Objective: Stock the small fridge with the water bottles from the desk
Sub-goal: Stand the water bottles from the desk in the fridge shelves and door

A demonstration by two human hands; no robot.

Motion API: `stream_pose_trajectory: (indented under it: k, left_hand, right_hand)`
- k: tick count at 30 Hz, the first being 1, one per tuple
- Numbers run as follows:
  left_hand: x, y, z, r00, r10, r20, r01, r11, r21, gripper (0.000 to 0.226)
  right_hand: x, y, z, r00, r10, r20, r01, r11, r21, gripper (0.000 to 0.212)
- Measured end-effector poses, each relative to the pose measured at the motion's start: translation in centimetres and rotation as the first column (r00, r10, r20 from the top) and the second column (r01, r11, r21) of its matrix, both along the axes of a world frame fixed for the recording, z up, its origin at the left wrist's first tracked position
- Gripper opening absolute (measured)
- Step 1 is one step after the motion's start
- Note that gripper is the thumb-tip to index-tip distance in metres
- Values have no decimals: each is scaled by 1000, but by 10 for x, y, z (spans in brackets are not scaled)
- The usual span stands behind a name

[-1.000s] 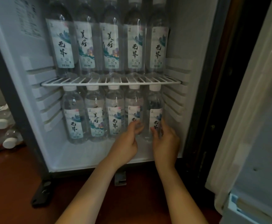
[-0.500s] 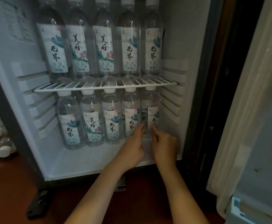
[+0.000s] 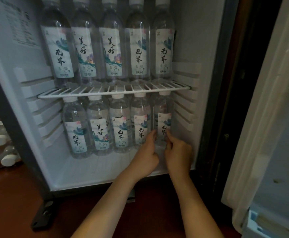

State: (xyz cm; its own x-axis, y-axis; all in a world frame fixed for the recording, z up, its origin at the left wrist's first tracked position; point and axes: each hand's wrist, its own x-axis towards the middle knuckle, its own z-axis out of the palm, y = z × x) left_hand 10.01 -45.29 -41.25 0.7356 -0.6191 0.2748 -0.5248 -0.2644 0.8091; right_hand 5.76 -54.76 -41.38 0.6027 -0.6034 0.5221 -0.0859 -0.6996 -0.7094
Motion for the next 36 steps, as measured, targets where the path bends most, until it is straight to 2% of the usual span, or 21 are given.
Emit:
stream_pose_trajectory:
  k: [5, 10, 13, 17, 23, 25, 28, 30, 32, 36]
  left_hand:
    - [-9, 12, 2, 1000, -24, -5, 24, 998, -55, 80]
    - [-24, 40, 4, 1000, -2, 24, 5, 992, -124, 68]
    - [-34, 67, 8, 996, 58, 68, -47, 988, -150, 64]
    - [-45, 108, 9, 984, 156, 87, -141, 977, -160, 58]
    - [-60, 165, 13, 951, 285, 120, -255, 941, -222, 55]
    - [-62, 184, 14, 932, 338, 129, -298, 920, -253, 54]
    - [-61, 211, 13, 891, 439, 116, -389, 870, -305, 54]
    - [-57, 229, 12, 856, 508, 98, -453, 828, -332, 52]
    - [-49, 245, 8, 815, 575, 71, -522, 781, -343, 50]
    - [-31, 279, -6, 732, 680, -29, -649, 684, -334, 48]
  right_hand:
    - [0, 0, -2, 1000, -14, 15, 15, 1000, -24, 38]
    - [0, 4, -3, 998, -25, 66, 27, 999, -35, 37]
    - [3, 6, -2, 994, 42, 104, -48, 997, 57, 47]
    - [8, 3, 0, 989, 125, 75, -137, 970, 201, 63]
    - [4, 11, 1, 984, 147, 101, -165, 963, 212, 61]
    - [-1, 20, 2, 985, 106, 133, -127, 979, 161, 51]
    - [-13, 47, 8, 967, 103, 234, -105, 994, -7, 29]
    - [-21, 75, 12, 934, 225, 279, -191, 971, -145, 16]
    - [-26, 109, 14, 897, 372, 238, -321, 919, -227, 12]
    - [-24, 185, 16, 784, 601, 155, -562, 794, -232, 13]
